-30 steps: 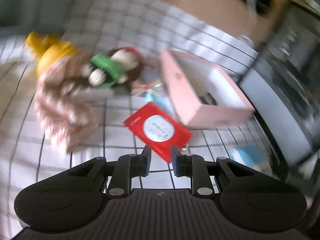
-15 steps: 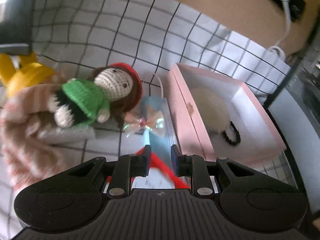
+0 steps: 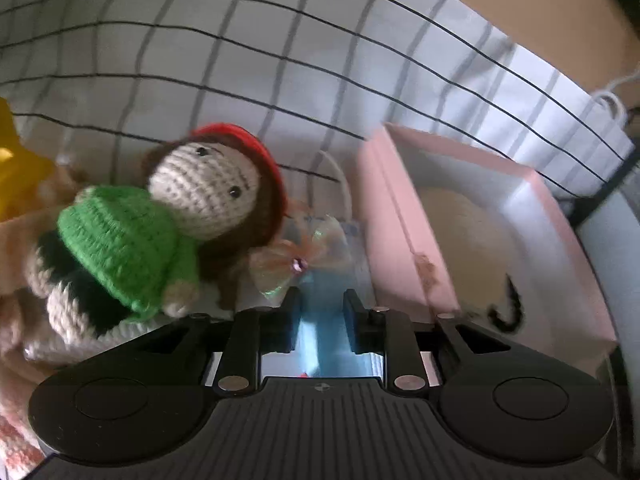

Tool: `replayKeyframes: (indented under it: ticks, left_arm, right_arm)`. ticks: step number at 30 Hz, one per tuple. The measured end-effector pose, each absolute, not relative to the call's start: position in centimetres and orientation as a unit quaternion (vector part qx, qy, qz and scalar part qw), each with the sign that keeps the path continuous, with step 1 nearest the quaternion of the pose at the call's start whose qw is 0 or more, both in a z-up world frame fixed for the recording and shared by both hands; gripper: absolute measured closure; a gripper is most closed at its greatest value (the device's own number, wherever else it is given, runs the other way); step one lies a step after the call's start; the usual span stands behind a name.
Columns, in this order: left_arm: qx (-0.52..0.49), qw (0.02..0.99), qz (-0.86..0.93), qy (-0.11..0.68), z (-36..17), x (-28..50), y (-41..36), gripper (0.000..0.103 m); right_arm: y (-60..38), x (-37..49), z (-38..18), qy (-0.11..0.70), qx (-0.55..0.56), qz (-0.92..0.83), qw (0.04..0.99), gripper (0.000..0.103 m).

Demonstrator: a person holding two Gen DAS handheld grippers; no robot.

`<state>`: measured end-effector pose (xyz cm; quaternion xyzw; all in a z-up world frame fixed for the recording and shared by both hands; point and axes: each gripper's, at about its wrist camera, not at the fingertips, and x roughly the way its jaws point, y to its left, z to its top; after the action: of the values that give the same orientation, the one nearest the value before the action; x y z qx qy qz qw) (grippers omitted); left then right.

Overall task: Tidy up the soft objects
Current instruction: 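Move the left tool to the blue face mask beside the crocheted doll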

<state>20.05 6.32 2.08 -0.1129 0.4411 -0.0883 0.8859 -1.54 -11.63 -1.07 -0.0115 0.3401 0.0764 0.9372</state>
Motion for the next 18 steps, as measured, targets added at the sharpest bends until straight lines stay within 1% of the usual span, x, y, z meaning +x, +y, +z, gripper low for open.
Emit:
replayKeyframes:
  ticks: [6, 7, 9, 10, 14, 18]
  left_arm:
    - [-0.091, 0.866, -0.114, 0.478, 2.5, 17.6, 6.8, 0.076]
    - [-0.081, 0.867, -0.115, 0.477, 2.6, 17.3, 6.6, 0.077]
    - [-0.044, 0.874, -0.110, 0.471, 2.6, 16.9, 5.7, 0.083]
    - [-0.024, 0.878, -0.106, 0.467, 2.6, 16.9, 5.1, 0.084]
    - [0.030, 0.887, -0.107, 0.447, 2.2, 16.4, 3.6, 0.085]
    - [0.060, 0.891, -0.082, 0.443, 2.5, 15.6, 5.9, 0.087]
  right_arm:
    - [-11.7, -1.5, -1.1, 0.339, -0.010, 0.077, 0.937, 0.007]
    - [-11.7, -1.5, -1.1, 0.339, -0.009, 0.078, 0.938, 0.007]
    - [-11.7, -1.5, -1.1, 0.340, -0.008, 0.082, 0.937, 0.005]
    - [-11.7, -1.4, -1.1, 0.340, -0.009, 0.084, 0.936, 0.004]
    - [-11.7, -1.4, -1.1, 0.341, -0.009, 0.086, 0.936, 0.004]
    - [-11.8, -1.3, -1.1, 0.341, -0.009, 0.087, 0.936, 0.004]
